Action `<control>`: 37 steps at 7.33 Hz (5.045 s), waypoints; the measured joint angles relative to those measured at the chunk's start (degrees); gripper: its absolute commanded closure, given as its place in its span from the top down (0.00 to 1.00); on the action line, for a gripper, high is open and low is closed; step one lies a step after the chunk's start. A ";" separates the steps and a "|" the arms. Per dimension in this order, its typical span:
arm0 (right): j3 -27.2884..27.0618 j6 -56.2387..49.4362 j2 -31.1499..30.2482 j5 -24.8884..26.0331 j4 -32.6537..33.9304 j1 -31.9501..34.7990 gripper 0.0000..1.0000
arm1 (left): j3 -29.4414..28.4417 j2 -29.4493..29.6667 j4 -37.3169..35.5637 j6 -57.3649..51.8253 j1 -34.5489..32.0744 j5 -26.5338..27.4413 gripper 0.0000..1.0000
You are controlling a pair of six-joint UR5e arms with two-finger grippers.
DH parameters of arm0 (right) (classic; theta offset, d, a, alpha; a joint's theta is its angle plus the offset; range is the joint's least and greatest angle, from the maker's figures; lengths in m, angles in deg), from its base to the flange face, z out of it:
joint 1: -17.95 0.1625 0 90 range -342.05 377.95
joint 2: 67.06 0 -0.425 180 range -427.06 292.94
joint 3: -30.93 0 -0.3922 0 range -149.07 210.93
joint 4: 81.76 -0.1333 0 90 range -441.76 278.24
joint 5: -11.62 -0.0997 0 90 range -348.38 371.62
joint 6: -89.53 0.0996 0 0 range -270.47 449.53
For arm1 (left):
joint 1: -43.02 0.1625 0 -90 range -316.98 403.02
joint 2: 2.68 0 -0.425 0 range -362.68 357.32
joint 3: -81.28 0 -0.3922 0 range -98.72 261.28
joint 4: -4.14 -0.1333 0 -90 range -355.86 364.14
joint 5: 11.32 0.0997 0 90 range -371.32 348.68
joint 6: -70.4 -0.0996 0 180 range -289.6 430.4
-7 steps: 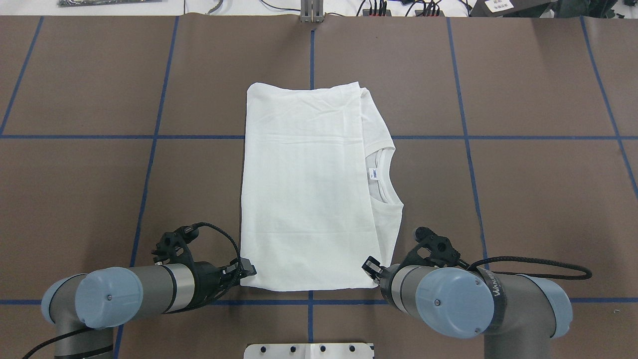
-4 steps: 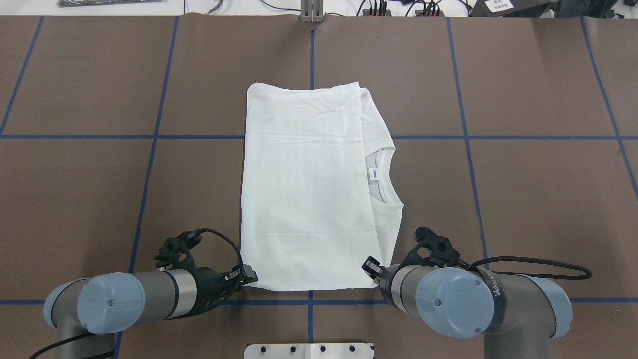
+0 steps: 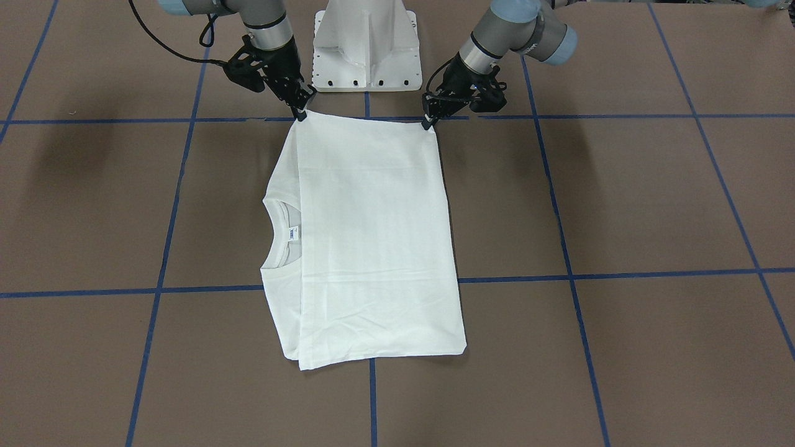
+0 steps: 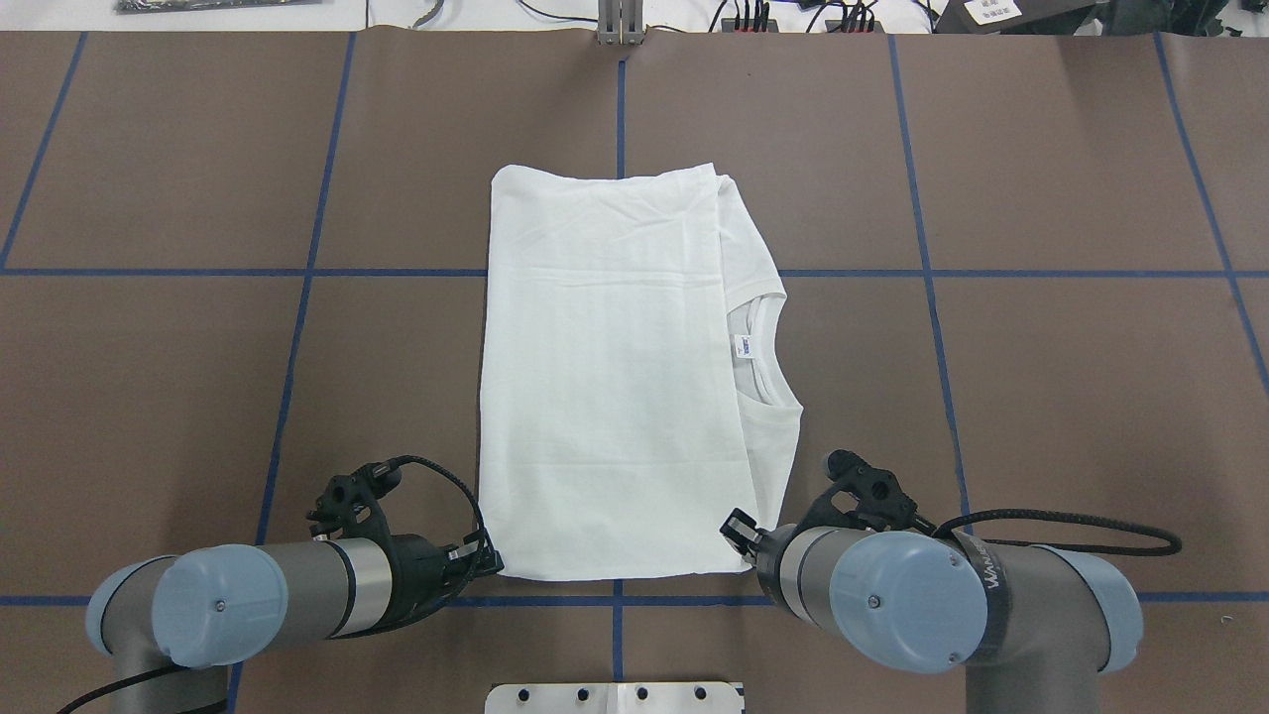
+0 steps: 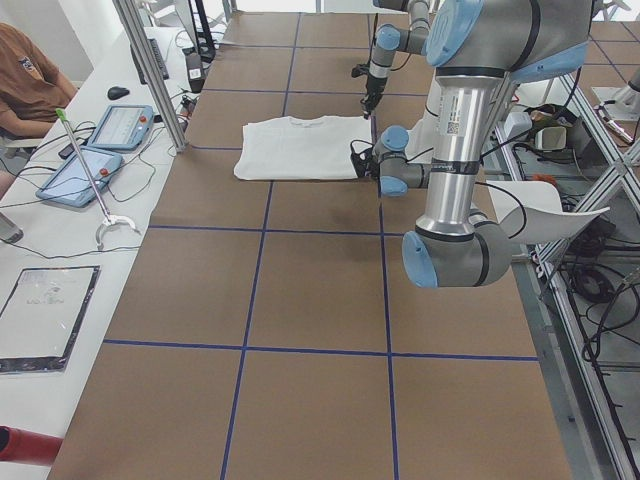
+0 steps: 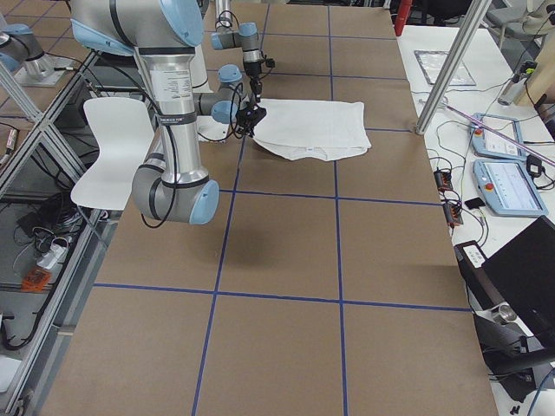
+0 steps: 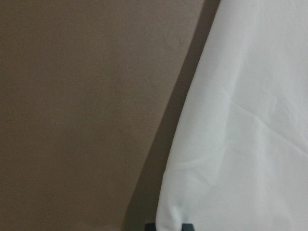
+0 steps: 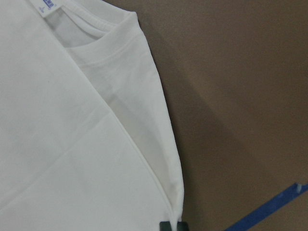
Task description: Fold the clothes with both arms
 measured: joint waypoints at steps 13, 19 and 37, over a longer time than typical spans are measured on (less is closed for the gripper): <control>-0.21 -13.64 7.52 -14.11 8.87 18.74 0.00 | 8.88 13.56 -24.76 -12.23 -13.12 -6.75 0.00; 25.79 -28.72 20.13 -21.26 2.70 30.33 0.00 | -13.79 21.42 -13.56 -21.09 -24.48 -9.85 0.02; 36.73 -107.86 -7.29 -48.29 -6.87 71.09 1.00 | -6.50 -11.75 -8.84 -85.37 -63.25 -38.09 1.00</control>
